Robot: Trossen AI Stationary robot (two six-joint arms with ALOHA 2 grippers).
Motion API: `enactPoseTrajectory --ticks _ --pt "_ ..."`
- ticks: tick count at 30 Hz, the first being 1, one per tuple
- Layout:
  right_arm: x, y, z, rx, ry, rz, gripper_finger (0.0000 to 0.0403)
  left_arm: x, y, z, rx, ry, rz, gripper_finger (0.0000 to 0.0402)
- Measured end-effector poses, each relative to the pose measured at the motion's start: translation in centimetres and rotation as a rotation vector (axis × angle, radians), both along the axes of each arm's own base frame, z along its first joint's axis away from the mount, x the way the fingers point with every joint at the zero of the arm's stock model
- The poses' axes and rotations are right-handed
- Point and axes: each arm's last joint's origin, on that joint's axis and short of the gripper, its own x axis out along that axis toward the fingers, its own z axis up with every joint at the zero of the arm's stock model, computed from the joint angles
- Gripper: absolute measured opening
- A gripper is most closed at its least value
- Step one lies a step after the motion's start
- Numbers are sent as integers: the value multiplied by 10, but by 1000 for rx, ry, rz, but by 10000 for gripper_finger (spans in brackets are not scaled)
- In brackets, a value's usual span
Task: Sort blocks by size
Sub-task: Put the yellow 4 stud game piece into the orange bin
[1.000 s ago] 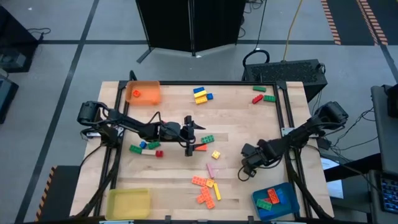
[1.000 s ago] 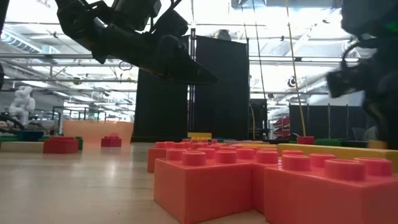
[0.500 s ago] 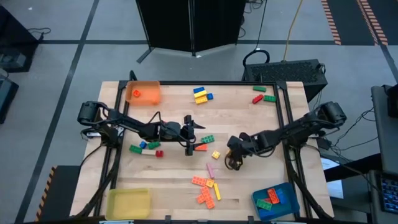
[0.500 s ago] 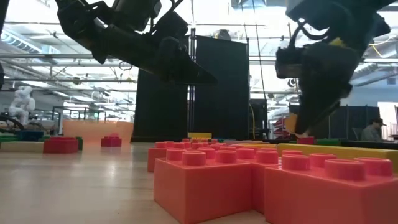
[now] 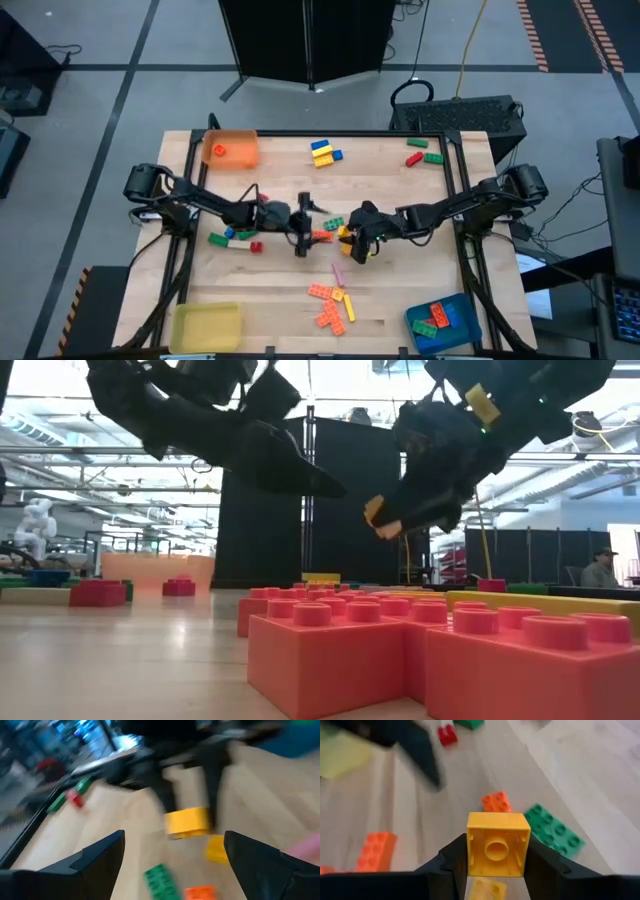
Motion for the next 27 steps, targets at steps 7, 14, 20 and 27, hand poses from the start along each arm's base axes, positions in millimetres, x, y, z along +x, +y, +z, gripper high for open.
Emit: enactPoseTrajectory --ticks 7,14,20,27 --pt "7 2 11 32 -136 8 140 -3 -27 4 217 -44 -19 340" --pt "16 6 33 176 -374 65 140 -4 -31 7 268 -69 12 340" --pt "16 6 36 215 -403 66 140 -2 -32 17 251 -173 51 340" --pt "17 6 38 213 -415 63 140 -2 -33 22 282 -215 57 323"
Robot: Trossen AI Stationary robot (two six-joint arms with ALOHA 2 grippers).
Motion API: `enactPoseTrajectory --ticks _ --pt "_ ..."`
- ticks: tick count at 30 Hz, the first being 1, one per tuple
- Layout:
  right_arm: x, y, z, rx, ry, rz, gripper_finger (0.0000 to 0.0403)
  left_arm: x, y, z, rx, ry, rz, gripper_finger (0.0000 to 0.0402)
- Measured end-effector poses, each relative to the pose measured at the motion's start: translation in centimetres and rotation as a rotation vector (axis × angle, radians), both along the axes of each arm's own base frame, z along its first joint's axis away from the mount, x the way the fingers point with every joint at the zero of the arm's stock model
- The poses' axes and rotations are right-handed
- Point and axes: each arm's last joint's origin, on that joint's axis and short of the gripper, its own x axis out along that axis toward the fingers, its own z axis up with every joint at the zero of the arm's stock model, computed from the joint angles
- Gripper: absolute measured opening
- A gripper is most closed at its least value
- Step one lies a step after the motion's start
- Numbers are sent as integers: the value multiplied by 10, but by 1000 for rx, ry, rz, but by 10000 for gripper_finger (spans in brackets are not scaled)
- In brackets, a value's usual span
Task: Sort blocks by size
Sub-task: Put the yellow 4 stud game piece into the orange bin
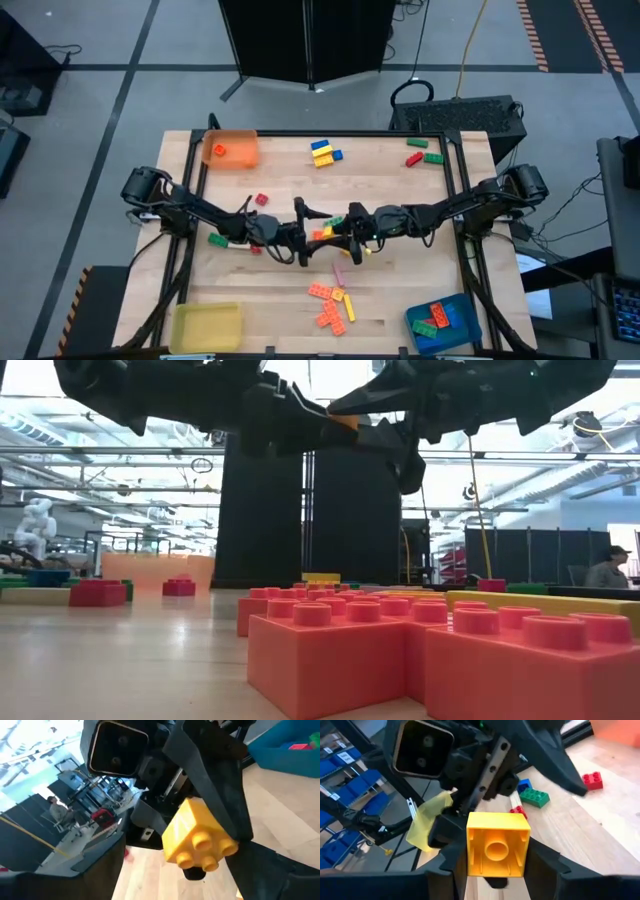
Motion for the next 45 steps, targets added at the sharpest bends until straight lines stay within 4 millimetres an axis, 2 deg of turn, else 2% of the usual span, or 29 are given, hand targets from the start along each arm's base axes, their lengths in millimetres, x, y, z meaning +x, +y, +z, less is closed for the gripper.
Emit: enactPoseTrajectory --ticks 4,15,20,24,33,45 --pt "0 0 2 -7 -20 1 140 0 0 0 1 1 2 278" --pt "0 0 5 -54 -44 7 140 0 0 1 -20 -11 10 112" --pt "0 0 4 -51 -41 0 140 0 1 0 -19 -10 26 78" --pt "0 0 4 -45 -42 -1 140 0 1 0 -25 -10 27 83" --pt "1 -1 4 -29 -39 -17 140 0 1 0 -24 -4 30 124" --pt "1 -5 0 -12 1 -35 140 0 0 0 19 -3 37 256"
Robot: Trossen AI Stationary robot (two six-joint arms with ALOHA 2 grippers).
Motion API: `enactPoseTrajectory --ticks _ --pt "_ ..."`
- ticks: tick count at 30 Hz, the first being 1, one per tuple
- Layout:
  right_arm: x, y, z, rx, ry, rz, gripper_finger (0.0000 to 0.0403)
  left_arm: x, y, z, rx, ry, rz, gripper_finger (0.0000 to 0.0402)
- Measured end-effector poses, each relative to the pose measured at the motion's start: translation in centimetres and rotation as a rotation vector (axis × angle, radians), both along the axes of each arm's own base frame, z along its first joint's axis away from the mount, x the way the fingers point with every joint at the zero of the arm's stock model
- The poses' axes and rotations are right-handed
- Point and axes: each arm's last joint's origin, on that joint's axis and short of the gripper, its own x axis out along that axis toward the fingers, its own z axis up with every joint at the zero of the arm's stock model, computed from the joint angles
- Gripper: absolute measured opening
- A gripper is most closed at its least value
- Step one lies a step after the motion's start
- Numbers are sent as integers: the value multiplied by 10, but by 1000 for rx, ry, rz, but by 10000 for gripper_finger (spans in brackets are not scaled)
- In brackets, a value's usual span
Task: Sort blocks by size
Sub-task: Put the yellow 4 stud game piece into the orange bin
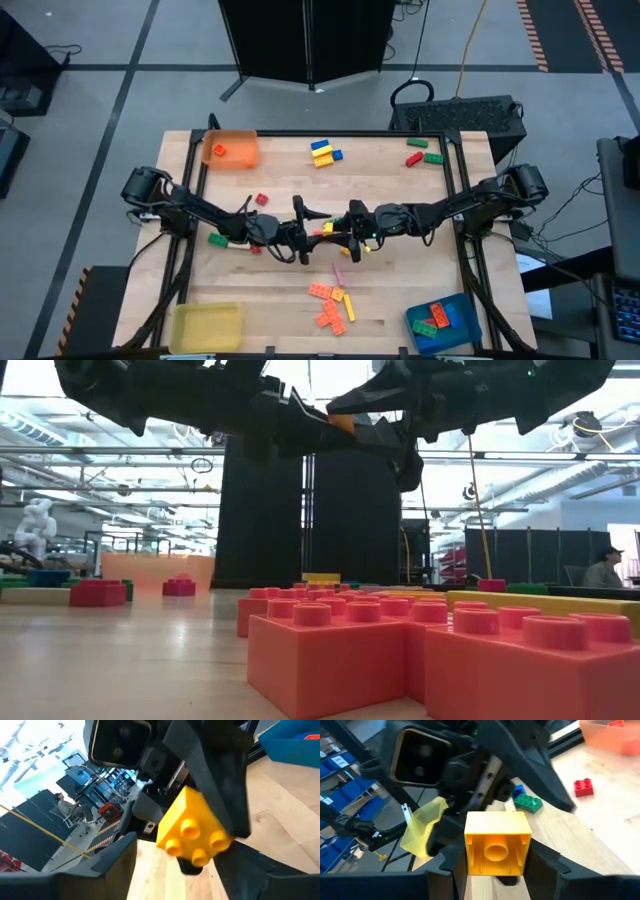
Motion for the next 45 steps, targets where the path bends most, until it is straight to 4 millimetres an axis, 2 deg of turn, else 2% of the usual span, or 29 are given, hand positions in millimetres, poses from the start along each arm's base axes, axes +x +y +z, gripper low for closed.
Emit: enactPoseTrajectory --ticks 3,9,26,37,45 --pt "0 -2 -1 3 6 -10 140 -1 -5 2 35 -8 -24 267" --pt "0 -3 -1 5 2 -14 140 -2 -10 3 54 -18 -66 266" --pt "0 1 1 26 -15 6 142 -2 -10 2 75 -1 -60 170" --pt "0 4 8 -47 -95 23 194 -2 -9 3 58 -15 -20 163" --pt "0 2 8 -6 -81 7 221 -4 -9 3 64 -5 73 162"
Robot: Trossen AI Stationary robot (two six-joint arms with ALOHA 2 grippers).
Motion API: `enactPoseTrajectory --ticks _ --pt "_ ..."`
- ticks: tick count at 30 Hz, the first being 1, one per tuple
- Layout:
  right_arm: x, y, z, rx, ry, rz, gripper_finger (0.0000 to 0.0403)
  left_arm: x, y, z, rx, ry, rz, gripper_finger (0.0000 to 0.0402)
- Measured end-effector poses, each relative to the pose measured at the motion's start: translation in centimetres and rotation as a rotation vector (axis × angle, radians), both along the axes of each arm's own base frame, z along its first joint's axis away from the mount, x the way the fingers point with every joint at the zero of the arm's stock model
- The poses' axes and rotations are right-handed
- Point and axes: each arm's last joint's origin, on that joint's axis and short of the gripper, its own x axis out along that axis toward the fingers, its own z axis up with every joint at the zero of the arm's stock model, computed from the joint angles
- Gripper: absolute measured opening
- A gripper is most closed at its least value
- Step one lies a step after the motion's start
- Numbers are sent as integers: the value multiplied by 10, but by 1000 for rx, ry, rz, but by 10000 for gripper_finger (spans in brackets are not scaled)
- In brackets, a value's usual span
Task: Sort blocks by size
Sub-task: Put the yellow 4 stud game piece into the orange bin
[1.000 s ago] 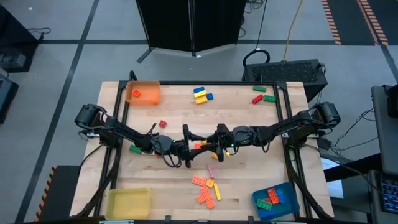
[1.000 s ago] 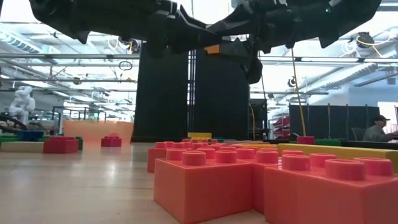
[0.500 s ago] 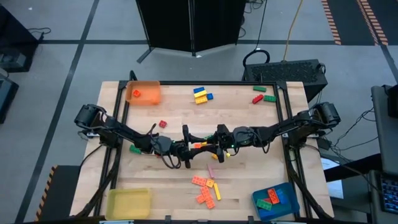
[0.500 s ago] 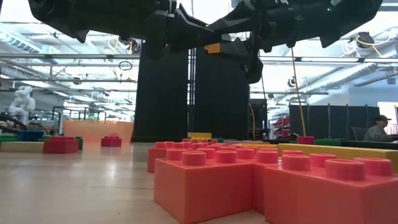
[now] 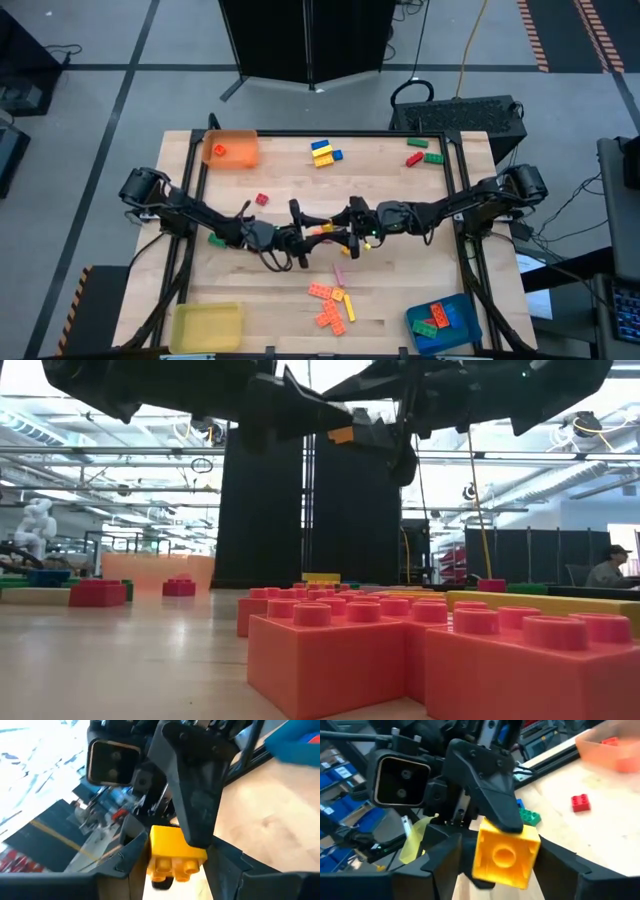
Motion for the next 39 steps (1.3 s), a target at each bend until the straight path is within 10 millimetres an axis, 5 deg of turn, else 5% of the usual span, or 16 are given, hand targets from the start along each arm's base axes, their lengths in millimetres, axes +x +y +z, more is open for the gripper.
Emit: enactPoseTrajectory --ticks 11,26,39 --pt "-14 -3 29 -109 -50 -44 221 -18 22 9 -74 102 175 160" --pt "-27 -20 33 -244 64 -222 222 -40 63 25 -238 211 246 161" --pt "-42 -47 58 -279 0 -325 222 -81 137 31 -401 343 547 161"
